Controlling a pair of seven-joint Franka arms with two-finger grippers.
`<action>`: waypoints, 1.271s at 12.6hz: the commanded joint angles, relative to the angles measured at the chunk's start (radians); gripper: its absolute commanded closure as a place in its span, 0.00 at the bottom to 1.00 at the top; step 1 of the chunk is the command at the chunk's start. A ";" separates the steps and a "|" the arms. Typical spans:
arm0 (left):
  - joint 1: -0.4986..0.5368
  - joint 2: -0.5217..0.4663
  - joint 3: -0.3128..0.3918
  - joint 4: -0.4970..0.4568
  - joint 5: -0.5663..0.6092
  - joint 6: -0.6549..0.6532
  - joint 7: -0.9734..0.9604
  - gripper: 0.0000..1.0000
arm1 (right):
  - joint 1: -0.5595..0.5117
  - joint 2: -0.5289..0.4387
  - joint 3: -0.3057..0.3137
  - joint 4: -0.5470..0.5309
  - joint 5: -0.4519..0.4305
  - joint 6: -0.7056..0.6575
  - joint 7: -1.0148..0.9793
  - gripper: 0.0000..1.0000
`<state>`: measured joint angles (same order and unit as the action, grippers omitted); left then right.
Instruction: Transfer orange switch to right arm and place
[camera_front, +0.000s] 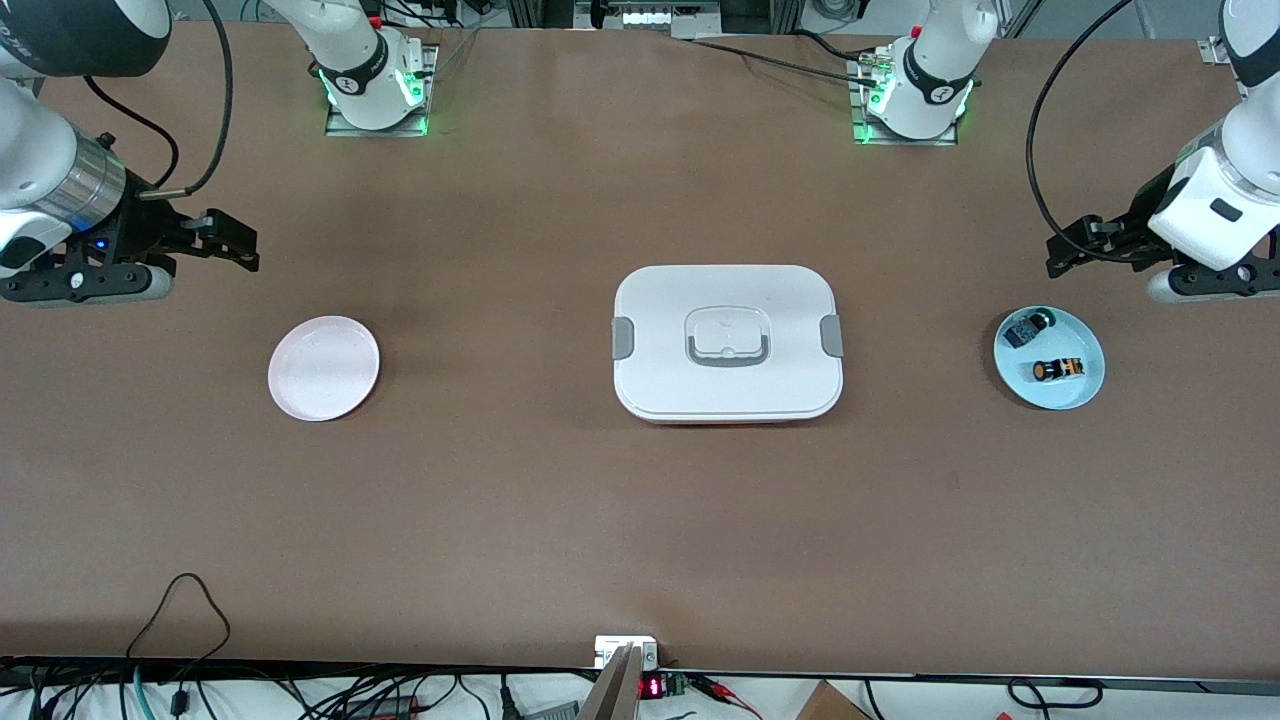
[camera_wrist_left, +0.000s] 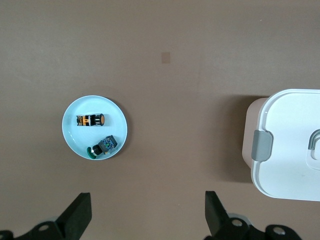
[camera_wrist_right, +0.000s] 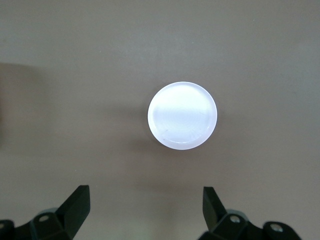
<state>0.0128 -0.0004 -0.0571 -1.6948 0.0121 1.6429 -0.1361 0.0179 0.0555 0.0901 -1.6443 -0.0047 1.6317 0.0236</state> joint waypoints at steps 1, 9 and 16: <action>0.001 0.014 0.005 0.033 -0.018 -0.025 0.018 0.00 | -0.004 -0.003 0.000 0.011 0.014 -0.010 -0.005 0.00; 0.002 0.016 0.005 0.033 -0.015 -0.025 0.016 0.00 | -0.004 -0.003 0.000 0.012 0.014 -0.010 -0.005 0.00; 0.001 0.016 0.005 0.037 -0.004 -0.037 0.015 0.00 | -0.004 -0.002 0.000 0.011 0.014 -0.012 -0.005 0.00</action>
<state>0.0133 -0.0004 -0.0554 -1.6942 0.0121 1.6313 -0.1361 0.0179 0.0555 0.0900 -1.6443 -0.0047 1.6317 0.0236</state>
